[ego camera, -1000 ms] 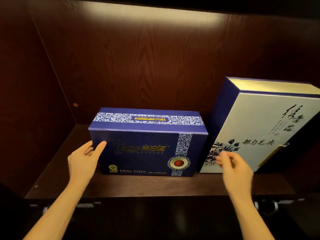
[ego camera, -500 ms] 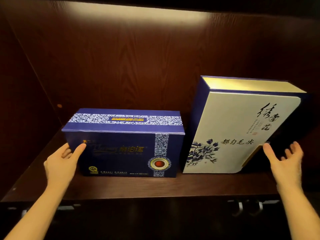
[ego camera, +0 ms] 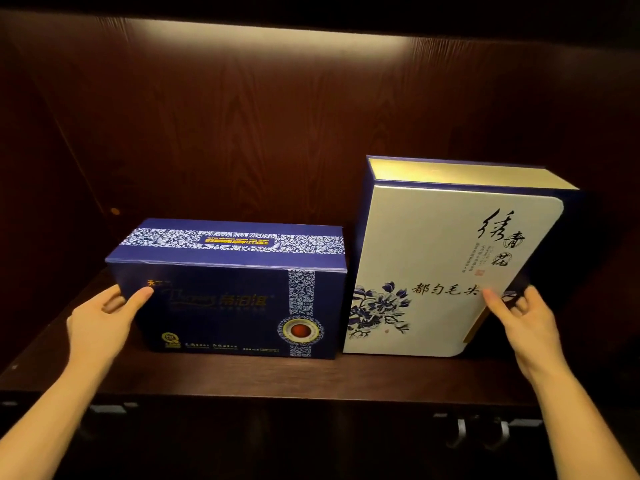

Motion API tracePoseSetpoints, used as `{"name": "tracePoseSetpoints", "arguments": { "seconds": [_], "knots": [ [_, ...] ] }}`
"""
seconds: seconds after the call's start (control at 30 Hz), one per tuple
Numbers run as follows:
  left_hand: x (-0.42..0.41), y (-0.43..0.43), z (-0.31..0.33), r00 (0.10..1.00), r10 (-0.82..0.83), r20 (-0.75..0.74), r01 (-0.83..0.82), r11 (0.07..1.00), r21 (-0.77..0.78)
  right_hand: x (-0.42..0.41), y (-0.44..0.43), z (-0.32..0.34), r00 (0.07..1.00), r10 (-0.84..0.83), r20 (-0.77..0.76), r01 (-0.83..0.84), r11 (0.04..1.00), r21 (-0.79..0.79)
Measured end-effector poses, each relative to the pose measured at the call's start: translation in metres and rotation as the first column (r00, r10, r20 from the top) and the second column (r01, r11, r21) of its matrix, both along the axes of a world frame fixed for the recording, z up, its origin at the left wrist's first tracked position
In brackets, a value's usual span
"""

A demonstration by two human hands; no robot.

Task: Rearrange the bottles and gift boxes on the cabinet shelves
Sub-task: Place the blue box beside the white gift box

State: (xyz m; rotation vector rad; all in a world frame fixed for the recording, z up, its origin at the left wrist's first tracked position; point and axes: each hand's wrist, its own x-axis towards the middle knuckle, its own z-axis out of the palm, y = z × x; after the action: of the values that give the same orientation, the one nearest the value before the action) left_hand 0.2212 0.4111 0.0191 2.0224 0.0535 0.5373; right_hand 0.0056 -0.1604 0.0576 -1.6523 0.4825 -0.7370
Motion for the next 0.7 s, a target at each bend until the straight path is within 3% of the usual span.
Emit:
{"name": "tracePoseSetpoints", "arguments": {
  "seconds": [0.7],
  "knots": [
    [-0.019,-0.023,0.004,0.999,-0.026,-0.045,0.025,0.999,-0.022,-0.004,0.005,0.003,0.999,0.035,0.007,-0.035,0.999,-0.012]
  ]
}}
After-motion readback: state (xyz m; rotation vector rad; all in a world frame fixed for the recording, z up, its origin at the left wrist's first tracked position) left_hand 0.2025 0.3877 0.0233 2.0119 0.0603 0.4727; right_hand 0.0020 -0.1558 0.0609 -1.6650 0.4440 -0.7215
